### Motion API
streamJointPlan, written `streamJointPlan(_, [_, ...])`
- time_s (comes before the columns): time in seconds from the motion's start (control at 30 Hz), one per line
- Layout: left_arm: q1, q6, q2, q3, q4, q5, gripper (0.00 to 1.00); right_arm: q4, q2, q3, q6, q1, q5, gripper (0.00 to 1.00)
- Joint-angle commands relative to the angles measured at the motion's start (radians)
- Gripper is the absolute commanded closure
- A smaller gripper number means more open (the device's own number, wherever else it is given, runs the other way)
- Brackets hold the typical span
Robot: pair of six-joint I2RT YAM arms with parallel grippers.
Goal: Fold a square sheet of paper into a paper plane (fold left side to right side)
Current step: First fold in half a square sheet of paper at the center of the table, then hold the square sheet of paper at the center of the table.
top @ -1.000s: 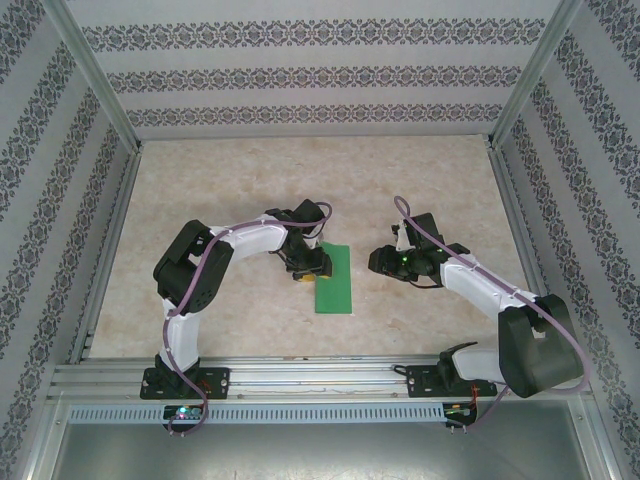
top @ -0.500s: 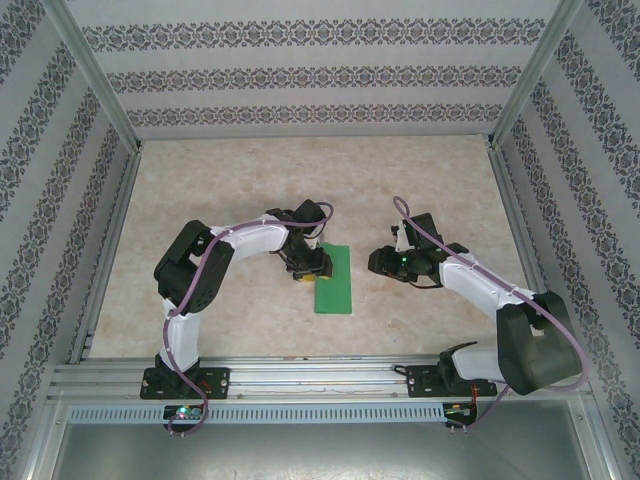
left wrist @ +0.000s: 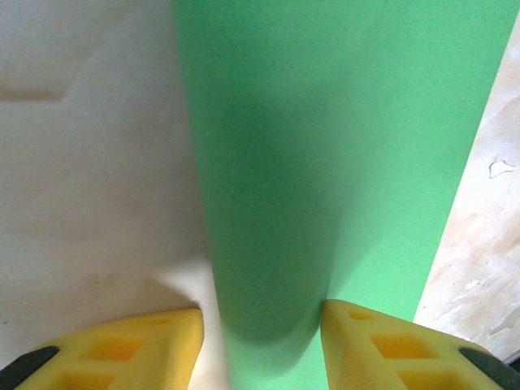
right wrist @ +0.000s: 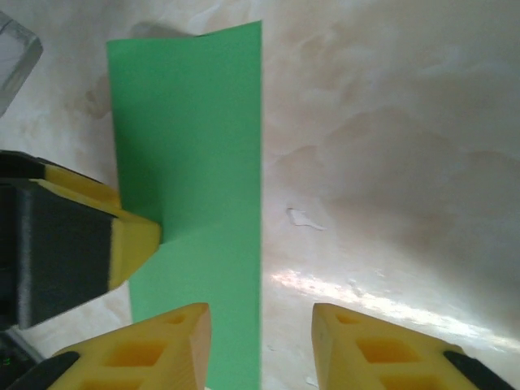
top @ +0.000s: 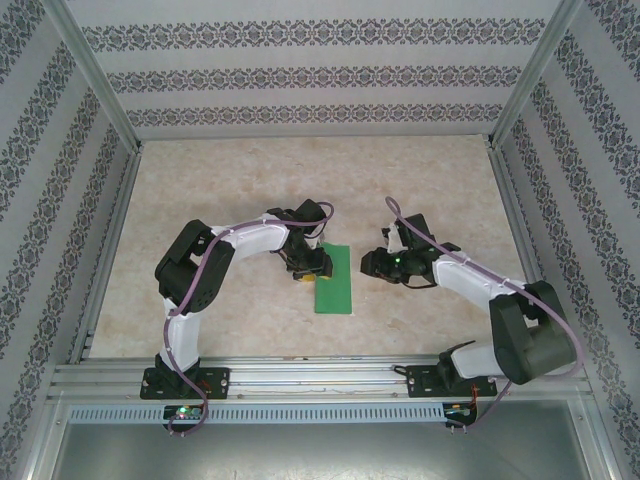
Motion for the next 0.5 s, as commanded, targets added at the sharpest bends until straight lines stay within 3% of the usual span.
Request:
streamJointPlan(0.0, [-0.089,0.029,0.154,-0.048,0.115,0.01,0.54,0.091,0.05,0.02,0.049,0.029,-0.094,0.68])
streamJointPlan(0.2, [-0.089,0.03,0.151,-0.047,0.109,0.003,0.54,0.142,0.128,0.04,0.077,0.072,-0.108,0.84])
streamJointPlan(0.47, [-0.09,0.03,0.148,-0.047,0.104,-0.005,0.54,0.15,0.165,0.044,0.089,0.101,-0.078,0.87])
